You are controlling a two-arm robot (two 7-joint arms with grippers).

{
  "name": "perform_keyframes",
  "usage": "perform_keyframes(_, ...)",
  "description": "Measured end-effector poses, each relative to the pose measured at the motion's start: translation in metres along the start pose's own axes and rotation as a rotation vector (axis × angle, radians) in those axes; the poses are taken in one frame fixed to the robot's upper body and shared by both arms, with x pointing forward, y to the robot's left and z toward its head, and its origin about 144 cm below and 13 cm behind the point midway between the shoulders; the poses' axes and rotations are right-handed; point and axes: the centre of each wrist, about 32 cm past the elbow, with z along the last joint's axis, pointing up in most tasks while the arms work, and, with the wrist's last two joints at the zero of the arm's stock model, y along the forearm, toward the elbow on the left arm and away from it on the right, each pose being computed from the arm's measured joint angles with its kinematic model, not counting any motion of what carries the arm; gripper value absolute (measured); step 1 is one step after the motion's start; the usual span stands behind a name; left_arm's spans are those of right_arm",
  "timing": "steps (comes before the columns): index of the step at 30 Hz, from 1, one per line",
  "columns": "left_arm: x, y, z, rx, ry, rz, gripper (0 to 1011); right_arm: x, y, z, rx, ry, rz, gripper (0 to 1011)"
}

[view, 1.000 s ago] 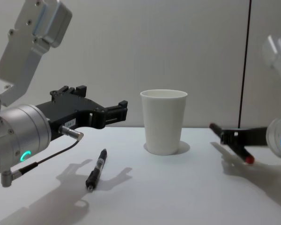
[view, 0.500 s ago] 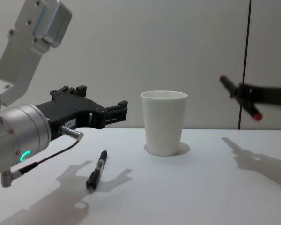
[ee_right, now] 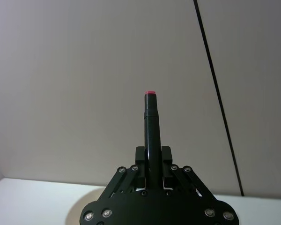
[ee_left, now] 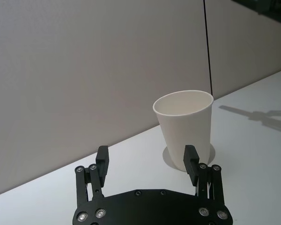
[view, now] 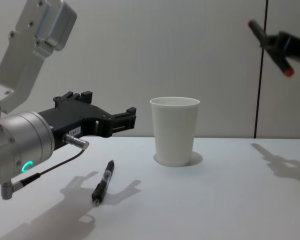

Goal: Place the pen into the pen holder.

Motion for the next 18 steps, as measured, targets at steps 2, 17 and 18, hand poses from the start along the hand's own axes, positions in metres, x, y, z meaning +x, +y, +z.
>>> perform_keyframes(2,0.0,0.0,0.0,0.0,0.0,0.0,1004,0.004,0.001,0.005,0.022,0.011,0.033,199)
perform_keyframes(17,0.0,0.0,0.0,0.0,0.0,0.0,1004,0.014,0.013,0.016,0.049,0.047,0.246,199)
perform_keyframes(18,0.0,0.0,0.0,0.0,0.0,0.0,1003,0.014,0.014,0.015,0.047,0.047,0.26,199)
